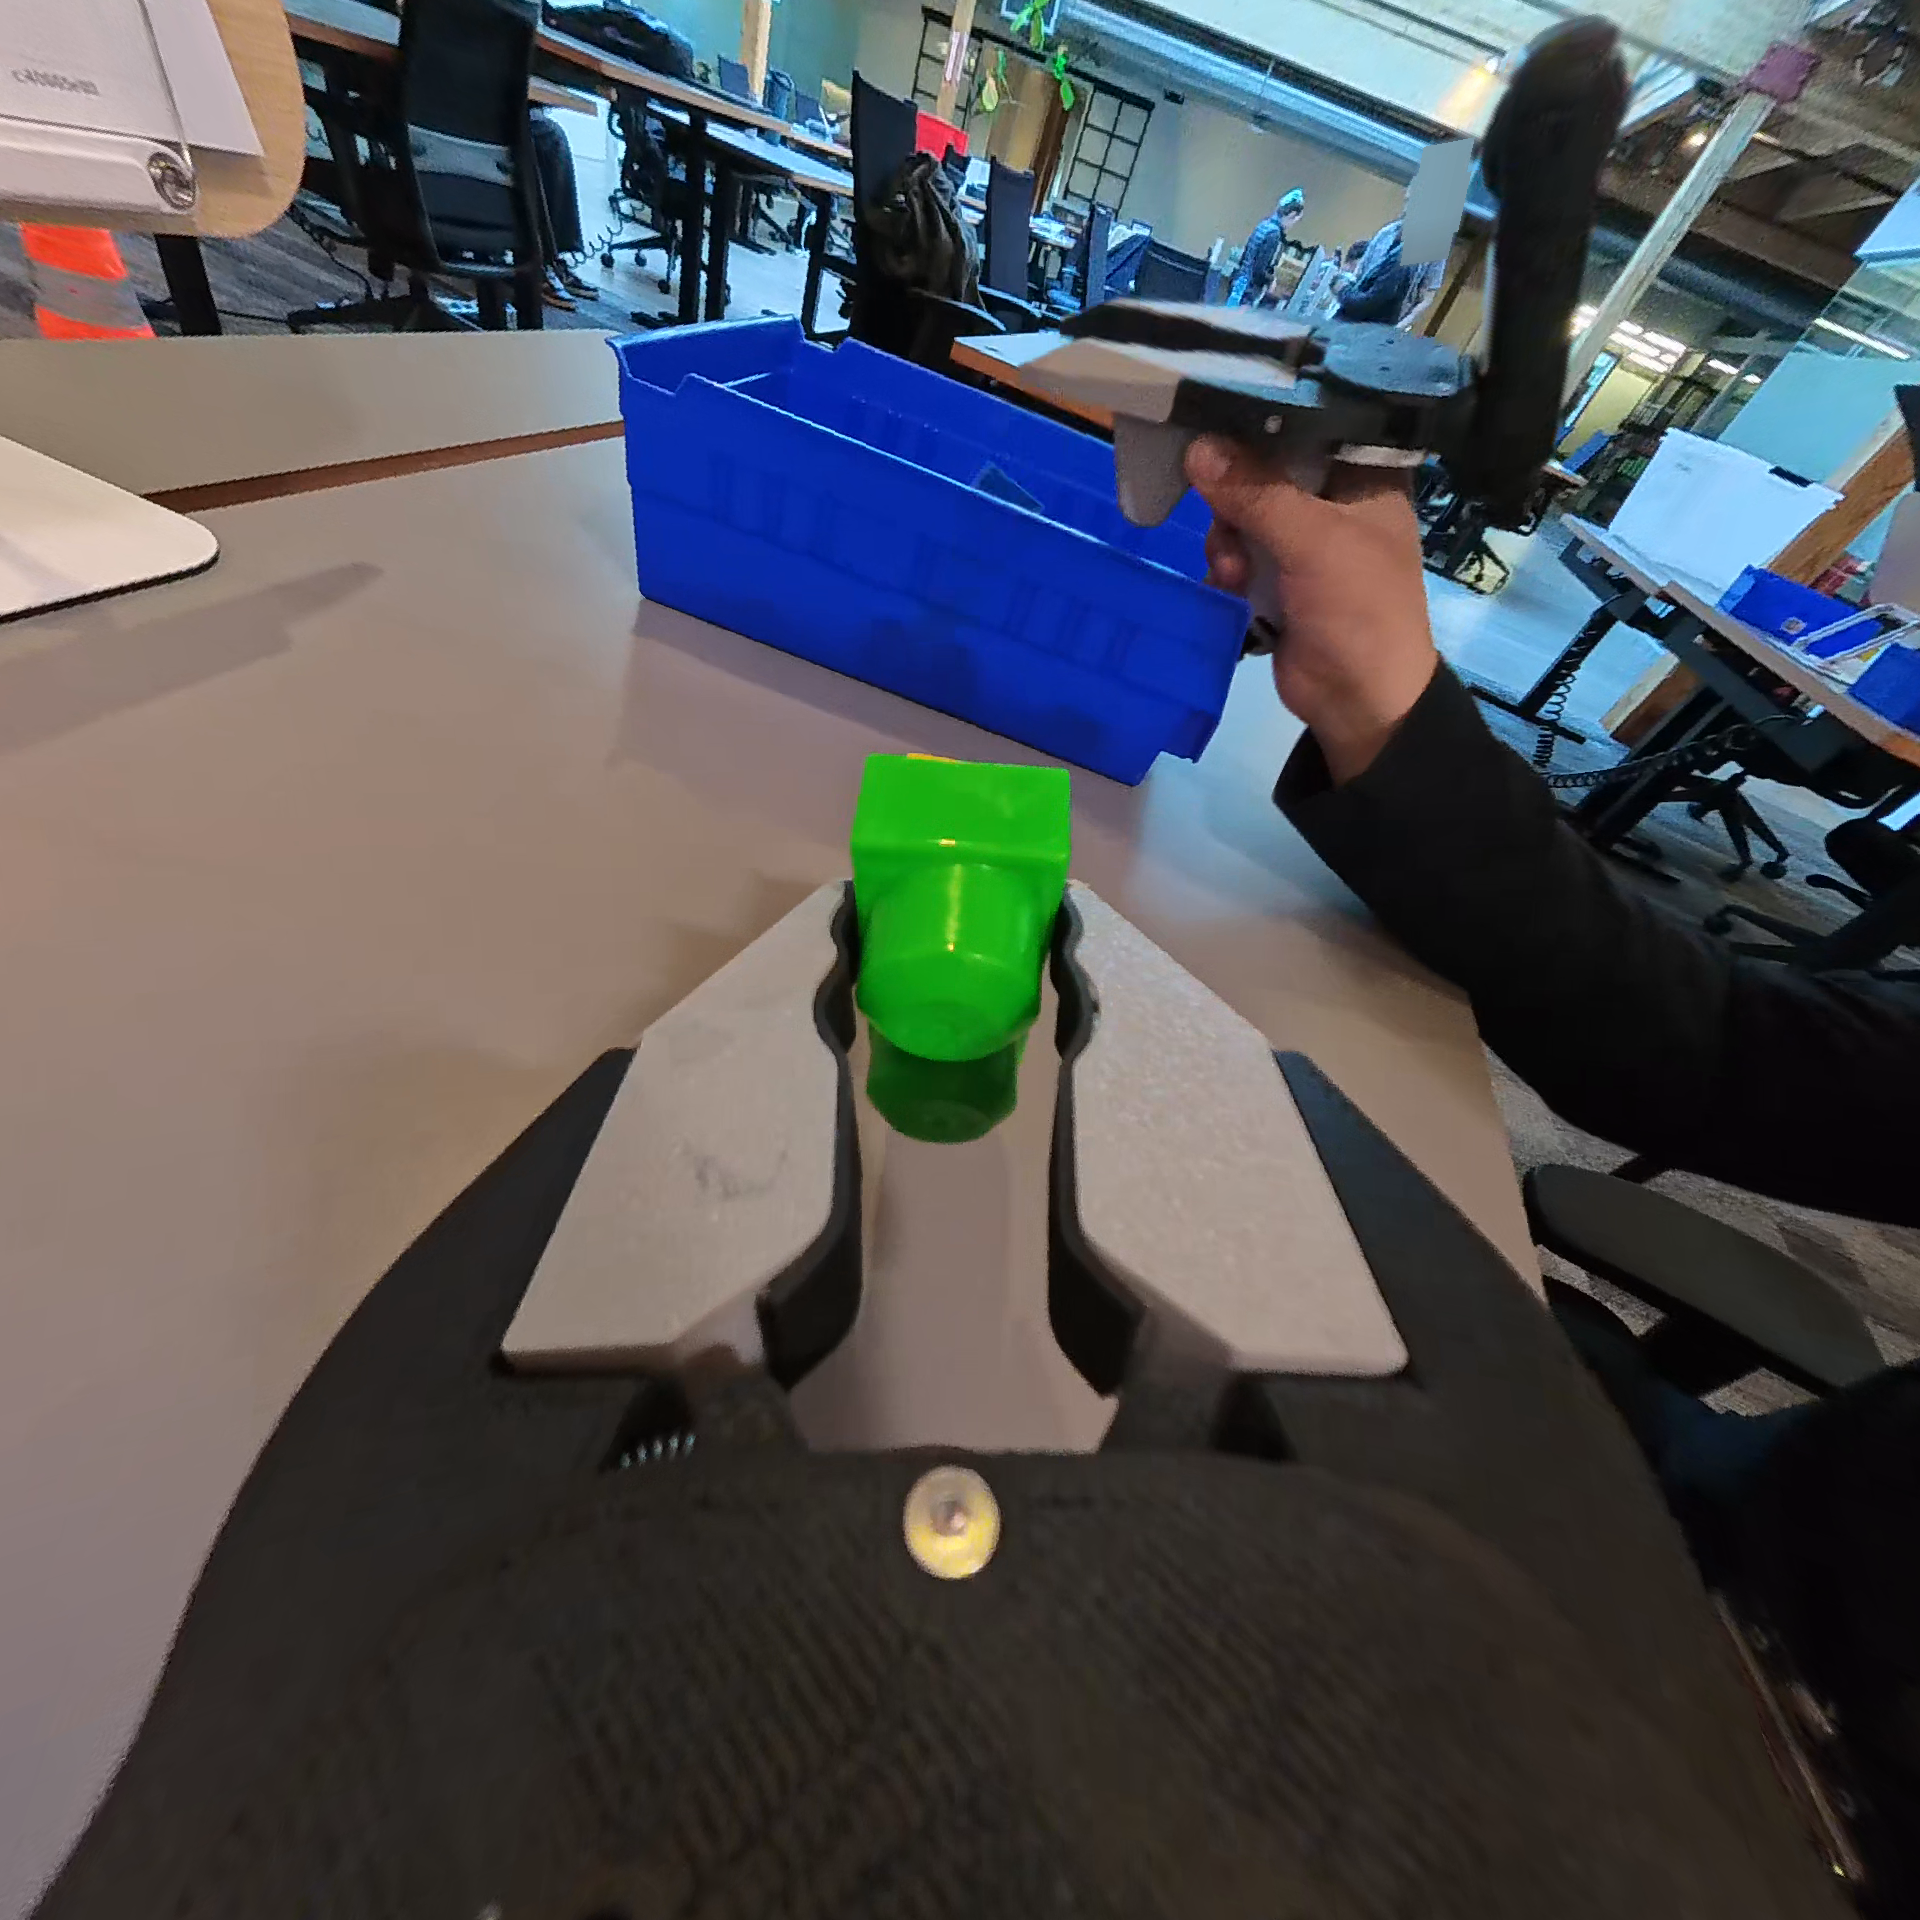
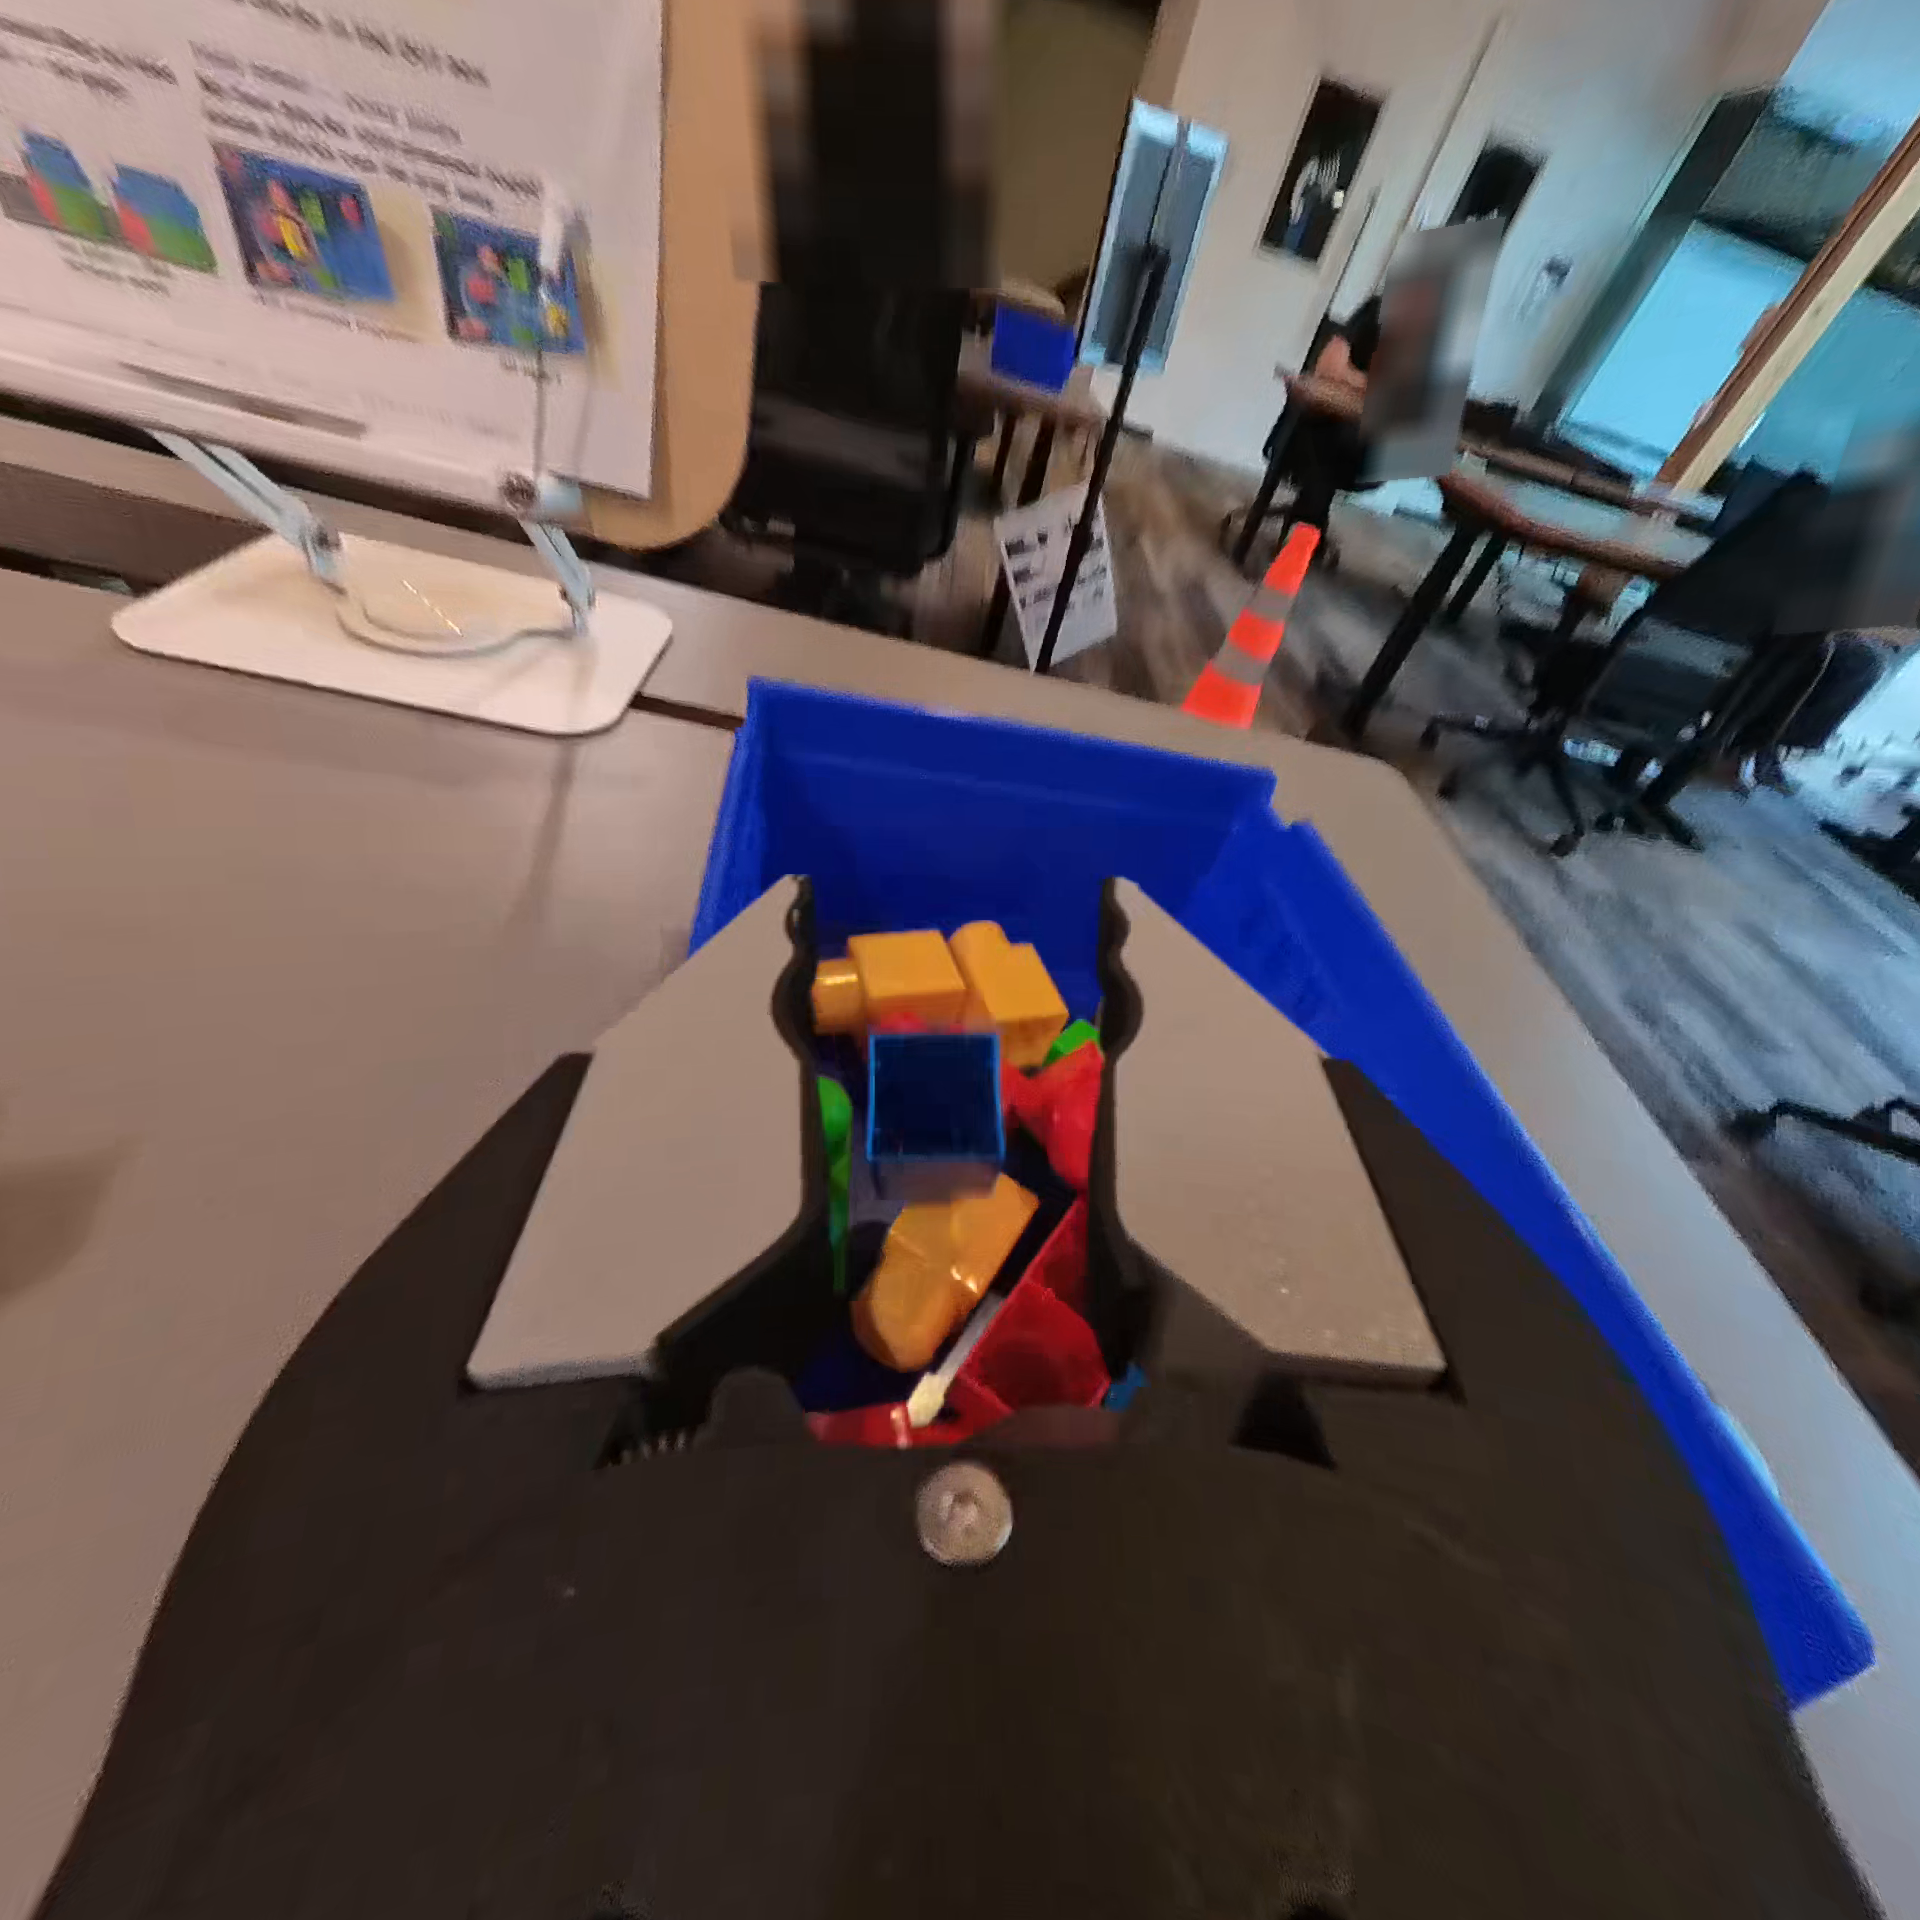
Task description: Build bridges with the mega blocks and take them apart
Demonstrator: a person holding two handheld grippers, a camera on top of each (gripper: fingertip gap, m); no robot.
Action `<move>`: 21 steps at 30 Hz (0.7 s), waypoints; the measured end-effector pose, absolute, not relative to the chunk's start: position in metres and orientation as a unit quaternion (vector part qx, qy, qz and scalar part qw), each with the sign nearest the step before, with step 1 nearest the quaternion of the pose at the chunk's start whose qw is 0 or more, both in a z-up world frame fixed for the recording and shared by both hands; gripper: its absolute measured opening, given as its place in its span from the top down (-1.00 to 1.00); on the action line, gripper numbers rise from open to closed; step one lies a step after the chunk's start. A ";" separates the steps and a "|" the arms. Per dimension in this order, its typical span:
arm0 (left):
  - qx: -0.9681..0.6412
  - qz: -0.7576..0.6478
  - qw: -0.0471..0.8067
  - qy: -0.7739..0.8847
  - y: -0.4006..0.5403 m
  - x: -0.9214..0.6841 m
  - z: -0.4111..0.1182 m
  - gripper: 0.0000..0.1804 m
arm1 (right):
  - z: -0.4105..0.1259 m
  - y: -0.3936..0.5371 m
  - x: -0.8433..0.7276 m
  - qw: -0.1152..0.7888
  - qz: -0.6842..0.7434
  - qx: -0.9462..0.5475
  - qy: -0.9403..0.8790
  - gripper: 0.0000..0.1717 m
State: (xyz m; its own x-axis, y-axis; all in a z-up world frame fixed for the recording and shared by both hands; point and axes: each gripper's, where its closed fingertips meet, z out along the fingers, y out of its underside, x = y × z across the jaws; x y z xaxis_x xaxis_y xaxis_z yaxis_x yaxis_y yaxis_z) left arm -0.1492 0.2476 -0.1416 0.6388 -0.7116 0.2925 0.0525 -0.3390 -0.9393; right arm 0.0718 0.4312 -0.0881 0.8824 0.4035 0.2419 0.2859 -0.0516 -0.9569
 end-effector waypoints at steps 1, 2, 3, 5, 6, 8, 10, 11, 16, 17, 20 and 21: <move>-0.732 -0.363 0.531 0.224 0.247 -0.149 -0.140 0.63 | -0.076 0.424 0.066 0.672 0.046 -0.696 -0.247 0.41; -0.728 -0.366 0.534 0.225 0.246 -0.149 -0.138 0.63 | -0.061 0.413 0.059 0.706 0.047 -0.658 -0.258 0.44; -0.725 -0.369 0.536 0.226 0.245 -0.148 -0.137 0.63 | -0.047 0.398 0.049 0.736 0.054 -0.617 -0.274 0.48; -0.720 -0.376 0.538 0.226 0.244 -0.148 -0.134 0.63 | -0.029 0.359 0.015 0.767 0.096 -0.541 -0.331 0.60; -0.717 -0.382 0.536 0.227 0.243 -0.148 -0.133 0.62 | -0.026 0.341 -0.002 0.772 0.110 -0.511 -0.362 0.63; -0.713 -0.395 0.532 0.228 0.241 -0.147 -0.132 0.62 | -0.029 0.306 -0.034 0.774 0.150 -0.448 -0.422 0.66; -0.712 -0.404 0.528 0.225 0.240 -0.147 -0.131 0.62 | -0.048 0.267 -0.066 0.731 0.212 -0.394 -0.515 0.81; -0.709 -0.411 0.528 0.222 0.240 -0.148 -0.130 0.62 | -0.064 0.249 -0.080 0.690 0.251 -0.382 -0.562 0.83; -0.682 -0.486 0.501 0.218 0.229 -0.144 -0.120 0.62 | -0.115 0.224 -0.106 0.551 0.316 -0.416 -0.651 0.51; -0.673 -0.510 0.489 0.218 0.225 -0.143 -0.118 0.62 | -0.119 0.223 -0.107 0.541 0.317 -0.417 -0.658 0.47; -0.659 -0.567 0.436 0.232 0.210 -0.134 -0.119 0.62 | -0.121 0.211 -0.107 0.547 0.317 -0.381 -0.674 0.35; -0.653 -0.584 0.422 0.236 0.205 -0.131 -0.119 0.63 | -0.118 0.207 -0.107 0.561 0.312 -0.366 -0.675 0.36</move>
